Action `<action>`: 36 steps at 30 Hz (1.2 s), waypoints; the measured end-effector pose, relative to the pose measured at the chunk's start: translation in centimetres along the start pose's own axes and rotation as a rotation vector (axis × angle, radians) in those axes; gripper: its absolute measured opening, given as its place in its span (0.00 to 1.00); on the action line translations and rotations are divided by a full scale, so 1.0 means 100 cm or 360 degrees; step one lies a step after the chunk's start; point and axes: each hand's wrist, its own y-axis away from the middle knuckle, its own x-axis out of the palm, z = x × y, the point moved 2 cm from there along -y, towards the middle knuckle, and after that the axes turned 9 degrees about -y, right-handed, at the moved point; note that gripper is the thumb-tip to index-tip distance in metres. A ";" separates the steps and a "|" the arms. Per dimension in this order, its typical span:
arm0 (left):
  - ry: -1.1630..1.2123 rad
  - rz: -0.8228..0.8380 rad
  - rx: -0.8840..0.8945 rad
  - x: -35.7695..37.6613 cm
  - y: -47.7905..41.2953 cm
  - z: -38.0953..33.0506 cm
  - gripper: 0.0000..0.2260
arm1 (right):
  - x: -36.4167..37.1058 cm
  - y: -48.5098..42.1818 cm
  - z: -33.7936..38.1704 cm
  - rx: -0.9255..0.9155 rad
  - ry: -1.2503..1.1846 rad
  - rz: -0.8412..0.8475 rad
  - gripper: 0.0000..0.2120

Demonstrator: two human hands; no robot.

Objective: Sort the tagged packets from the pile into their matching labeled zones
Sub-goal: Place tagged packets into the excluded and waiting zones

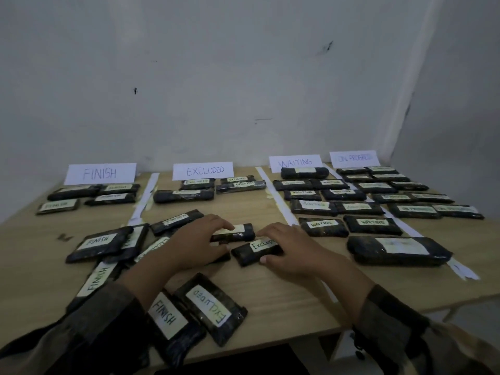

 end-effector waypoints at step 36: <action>0.0612 -0.0097 -0.0146 -0.014 -0.022 0.013 0.09 | -0.020 -0.027 0.008 -0.0449 0.0018 -0.0451 0.25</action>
